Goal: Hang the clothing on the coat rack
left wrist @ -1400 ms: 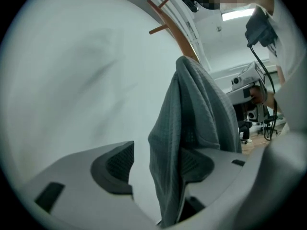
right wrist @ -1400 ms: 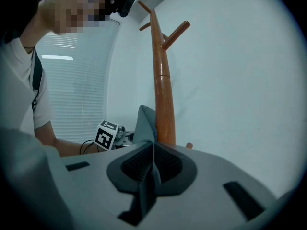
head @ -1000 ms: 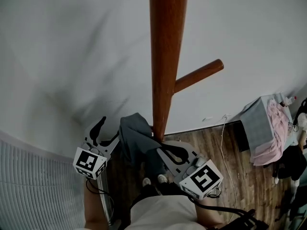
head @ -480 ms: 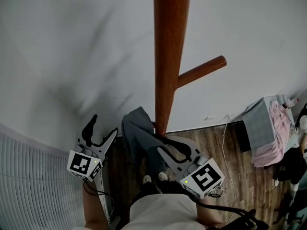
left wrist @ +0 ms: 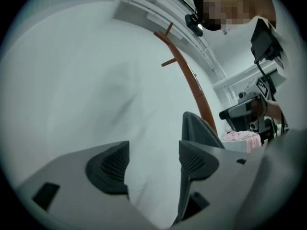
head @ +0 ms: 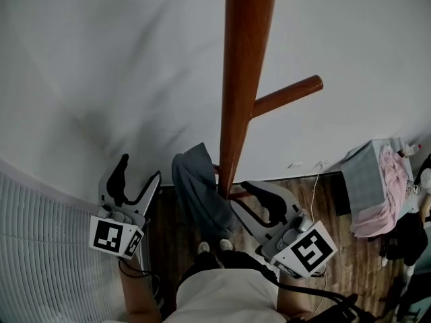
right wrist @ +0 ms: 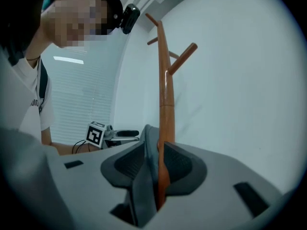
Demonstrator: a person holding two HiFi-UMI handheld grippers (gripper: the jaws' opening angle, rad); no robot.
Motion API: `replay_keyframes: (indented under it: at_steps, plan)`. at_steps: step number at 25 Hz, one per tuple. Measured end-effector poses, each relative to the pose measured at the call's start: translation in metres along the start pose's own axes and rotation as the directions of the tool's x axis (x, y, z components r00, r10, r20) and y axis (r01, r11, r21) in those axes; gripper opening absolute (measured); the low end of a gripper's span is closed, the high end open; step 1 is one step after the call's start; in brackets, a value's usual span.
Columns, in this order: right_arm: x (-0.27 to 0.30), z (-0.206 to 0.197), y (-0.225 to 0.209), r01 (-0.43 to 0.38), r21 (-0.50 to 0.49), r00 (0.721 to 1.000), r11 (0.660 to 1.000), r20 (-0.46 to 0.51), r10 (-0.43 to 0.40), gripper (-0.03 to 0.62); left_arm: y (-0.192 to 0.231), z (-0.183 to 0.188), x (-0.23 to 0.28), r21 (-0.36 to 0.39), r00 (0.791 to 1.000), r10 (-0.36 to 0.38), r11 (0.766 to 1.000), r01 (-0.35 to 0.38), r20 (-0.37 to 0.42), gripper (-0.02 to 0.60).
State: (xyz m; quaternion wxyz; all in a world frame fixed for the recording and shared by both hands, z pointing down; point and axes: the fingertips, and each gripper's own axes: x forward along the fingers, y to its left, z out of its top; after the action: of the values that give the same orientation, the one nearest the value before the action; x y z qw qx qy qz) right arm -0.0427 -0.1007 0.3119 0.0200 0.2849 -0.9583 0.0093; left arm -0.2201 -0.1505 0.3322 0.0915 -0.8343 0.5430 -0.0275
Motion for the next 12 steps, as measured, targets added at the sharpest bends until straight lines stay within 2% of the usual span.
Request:
replay_keyframes:
  at_steps: [2,3,4,5,6,12]
  plan:
    - [-0.002,0.005,-0.003,0.02,-0.012,1.0,1.0,0.023,-0.02,0.136,-0.005,0.006,-0.001,0.02,1.0,-0.005,1.0,0.005,0.014,0.326]
    - [-0.003,0.006,-0.004,0.027,-0.012,0.999,1.0,0.034,-0.027,0.127,-0.006,0.009,-0.003,0.026,1.0,0.005,1.0,-0.005,0.025,0.288]
    - [-0.004,0.007,-0.005,0.035,-0.009,0.998,0.999,0.046,-0.034,0.096,-0.005,0.011,-0.005,0.026,0.999,0.022,0.999,-0.022,0.036,0.202]
    - [-0.004,0.008,-0.006,0.043,-0.007,0.998,0.999,0.056,-0.042,0.056,-0.003,0.012,-0.007,0.021,0.998,0.039,0.999,-0.04,0.046,0.09]
    - [-0.004,0.008,-0.007,0.048,-0.006,0.997,0.999,0.06,-0.048,0.047,-0.001,0.012,-0.009,0.011,0.997,0.052,0.999,-0.052,0.051,0.02]
    - [0.001,0.005,-0.006,0.041,-0.009,0.998,0.999,0.048,-0.041,0.021,-0.001,0.009,-0.014,-0.027,0.999,0.039,0.999,-0.038,0.029,0.012]
